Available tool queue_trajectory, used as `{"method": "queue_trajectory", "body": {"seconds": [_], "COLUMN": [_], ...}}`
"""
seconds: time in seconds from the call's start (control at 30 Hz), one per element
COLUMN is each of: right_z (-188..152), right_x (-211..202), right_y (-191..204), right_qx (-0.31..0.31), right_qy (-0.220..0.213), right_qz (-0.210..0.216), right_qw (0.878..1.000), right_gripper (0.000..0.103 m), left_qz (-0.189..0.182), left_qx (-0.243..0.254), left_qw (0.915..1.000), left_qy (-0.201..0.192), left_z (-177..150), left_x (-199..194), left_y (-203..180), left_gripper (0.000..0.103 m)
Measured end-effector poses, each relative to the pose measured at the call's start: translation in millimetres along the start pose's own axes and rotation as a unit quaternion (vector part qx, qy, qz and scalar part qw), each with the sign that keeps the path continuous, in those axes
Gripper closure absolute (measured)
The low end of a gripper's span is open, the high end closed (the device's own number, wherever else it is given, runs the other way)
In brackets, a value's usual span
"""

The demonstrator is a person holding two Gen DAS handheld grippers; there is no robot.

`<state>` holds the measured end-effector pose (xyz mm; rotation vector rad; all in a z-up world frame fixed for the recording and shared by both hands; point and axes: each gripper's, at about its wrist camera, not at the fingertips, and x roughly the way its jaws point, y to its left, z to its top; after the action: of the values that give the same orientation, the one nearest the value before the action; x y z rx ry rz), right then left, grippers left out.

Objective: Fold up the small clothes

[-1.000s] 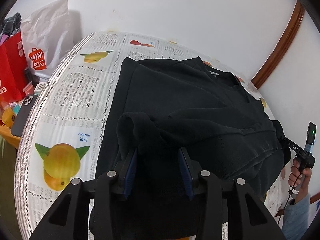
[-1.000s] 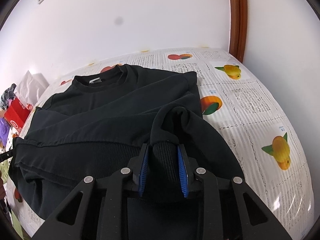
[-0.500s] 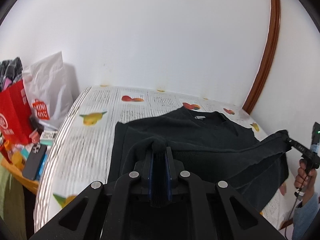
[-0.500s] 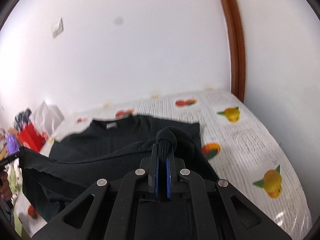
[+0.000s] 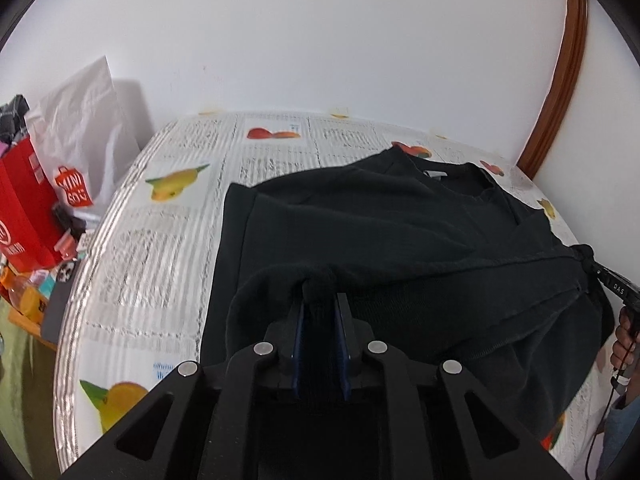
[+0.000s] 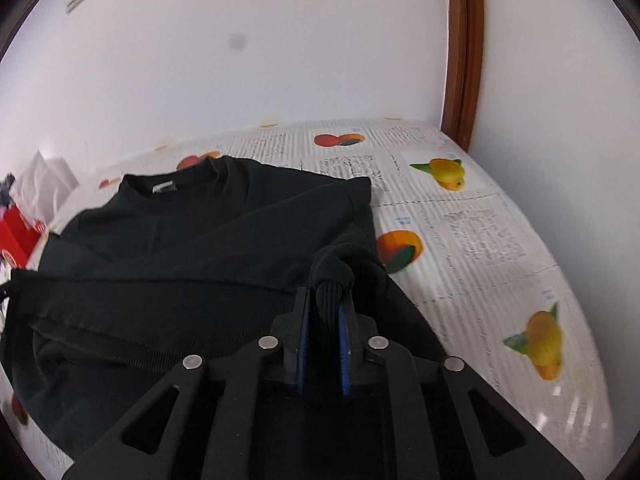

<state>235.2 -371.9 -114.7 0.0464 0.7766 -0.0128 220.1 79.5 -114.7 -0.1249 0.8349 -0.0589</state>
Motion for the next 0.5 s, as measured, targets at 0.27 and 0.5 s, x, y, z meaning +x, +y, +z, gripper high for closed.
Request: {"method": "queue_trajectory", "body": {"seconds": [0.27,0.5], "right_z": [-12.4,-48.6], "right_x": [-57.6,-33.5], "right_y": [20.7,45.0], "right_qx": [-0.035,-0.050], "right_qy": [-0.006,0.057], "right_qz": [0.046,0.082], "right_qw": [0.998,0.994], "right_gripper": [0.077,0.077], "left_qz": [-0.035,-0.096], "left_qx": [0.004,0.003], "left_qw": [0.9993,0.9951], "left_qy": [0.006,0.024], "left_z": [-23.4,-50.9], "left_x": [-30.7,-40.1], "left_y": [-3.4,-18.3], "left_gripper": [0.074,0.074]}}
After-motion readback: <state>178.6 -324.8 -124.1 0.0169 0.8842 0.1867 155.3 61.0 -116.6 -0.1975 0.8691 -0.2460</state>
